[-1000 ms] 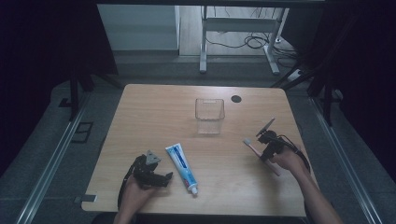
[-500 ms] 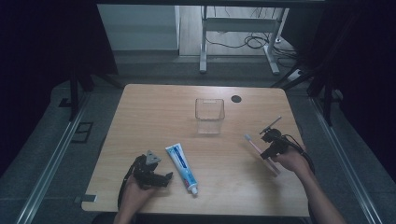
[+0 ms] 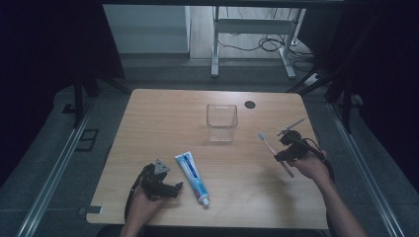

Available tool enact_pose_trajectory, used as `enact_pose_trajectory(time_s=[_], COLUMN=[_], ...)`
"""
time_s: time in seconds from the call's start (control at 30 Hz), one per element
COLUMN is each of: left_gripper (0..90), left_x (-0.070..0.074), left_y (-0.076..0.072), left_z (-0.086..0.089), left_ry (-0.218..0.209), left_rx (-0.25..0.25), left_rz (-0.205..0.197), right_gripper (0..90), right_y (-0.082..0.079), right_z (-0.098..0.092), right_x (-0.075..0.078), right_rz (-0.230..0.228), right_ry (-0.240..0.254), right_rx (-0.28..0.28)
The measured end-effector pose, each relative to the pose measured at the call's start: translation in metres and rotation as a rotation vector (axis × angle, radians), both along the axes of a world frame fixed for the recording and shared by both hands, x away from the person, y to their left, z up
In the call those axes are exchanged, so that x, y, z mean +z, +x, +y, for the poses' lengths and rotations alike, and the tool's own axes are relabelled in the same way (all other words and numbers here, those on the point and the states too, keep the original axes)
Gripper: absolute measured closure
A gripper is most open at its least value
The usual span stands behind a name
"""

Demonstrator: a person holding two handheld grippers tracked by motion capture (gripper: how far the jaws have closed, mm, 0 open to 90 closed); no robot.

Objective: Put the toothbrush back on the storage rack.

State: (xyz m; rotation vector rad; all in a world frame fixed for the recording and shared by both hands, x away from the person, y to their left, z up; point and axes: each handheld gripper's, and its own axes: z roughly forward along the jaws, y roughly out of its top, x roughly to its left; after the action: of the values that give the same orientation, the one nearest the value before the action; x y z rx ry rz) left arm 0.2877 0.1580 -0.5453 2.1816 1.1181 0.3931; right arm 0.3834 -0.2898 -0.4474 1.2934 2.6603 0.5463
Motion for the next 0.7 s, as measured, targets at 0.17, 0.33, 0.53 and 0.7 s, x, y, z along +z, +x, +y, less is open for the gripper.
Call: enact_pose_trajectory(time_s=[0.17,0.33,0.53,0.7], left_gripper=[1.9,1.9,1.9,1.9], left_x=[0.000,0.000,0.000,0.000], left_y=[0.000,0.000,0.000,0.000], left_z=[0.000,0.000,0.000,0.000], left_ry=[0.000,0.003,0.003,0.003], left_rx=[0.000,-0.003,-0.004,-0.004], left_rz=[0.000,-0.002,-0.002,-0.002], right_gripper=[78.5,78.5,78.5,78.5], right_y=[0.000,0.001,0.002,0.004], right_z=[0.001,0.005,0.011,0.016], right_x=[0.010,0.017,0.020,0.024], right_rz=[-0.043,-0.081,-0.112,-0.139], right_ry=[0.029,0.054,0.080,0.105], right_rx=[0.003,0.001,0.006,0.010])
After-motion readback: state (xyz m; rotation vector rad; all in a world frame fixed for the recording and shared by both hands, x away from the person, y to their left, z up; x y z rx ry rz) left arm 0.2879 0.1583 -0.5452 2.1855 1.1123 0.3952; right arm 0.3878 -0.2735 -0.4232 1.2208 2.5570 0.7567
